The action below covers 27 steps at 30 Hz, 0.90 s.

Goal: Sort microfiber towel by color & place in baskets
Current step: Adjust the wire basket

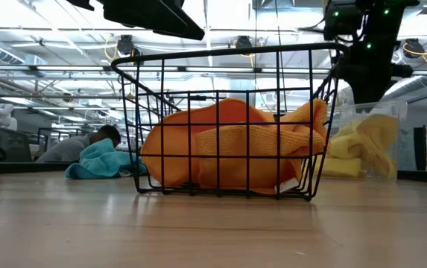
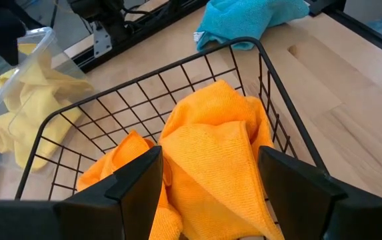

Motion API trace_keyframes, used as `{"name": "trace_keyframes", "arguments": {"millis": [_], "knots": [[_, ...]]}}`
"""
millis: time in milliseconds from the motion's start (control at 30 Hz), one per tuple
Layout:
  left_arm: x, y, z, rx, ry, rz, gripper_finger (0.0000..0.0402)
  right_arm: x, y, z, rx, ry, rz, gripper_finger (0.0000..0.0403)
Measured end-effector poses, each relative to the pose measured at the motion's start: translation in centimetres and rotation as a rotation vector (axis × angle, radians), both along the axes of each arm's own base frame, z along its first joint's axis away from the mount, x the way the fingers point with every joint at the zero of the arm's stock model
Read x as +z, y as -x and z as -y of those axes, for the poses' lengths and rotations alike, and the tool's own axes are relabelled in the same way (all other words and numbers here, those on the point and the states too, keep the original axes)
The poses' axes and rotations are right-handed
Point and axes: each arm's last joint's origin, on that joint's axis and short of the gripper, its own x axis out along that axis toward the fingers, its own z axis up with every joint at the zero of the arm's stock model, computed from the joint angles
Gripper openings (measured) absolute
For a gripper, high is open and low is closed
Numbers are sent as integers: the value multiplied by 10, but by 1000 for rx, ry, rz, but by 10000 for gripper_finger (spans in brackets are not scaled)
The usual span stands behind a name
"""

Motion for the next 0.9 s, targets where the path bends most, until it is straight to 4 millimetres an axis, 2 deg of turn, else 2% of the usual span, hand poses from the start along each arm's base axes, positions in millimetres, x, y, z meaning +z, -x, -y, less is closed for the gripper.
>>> {"name": "trace_keyframes", "arguments": {"millis": [133,267,367,500,667,800,900], "knots": [[0,0,0,3,5,-2,251,9,2,-9,57,41,69,151],[-1,1,0,14,17,-18,251,22,0,-31,164,87,208,155],[-4,2,-1,14,8,-48,251,33,-13,-55,308,139,374,155],[-5,3,-1,22,18,-56,251,38,-38,-99,605,208,557,155],[-5,4,2,17,26,-58,251,20,-62,-156,859,235,592,155],[-4,7,14,-19,28,-53,250,-6,-72,-193,949,229,517,150],[-4,12,25,-25,40,-55,250,-25,-77,-213,975,220,463,138]]}}
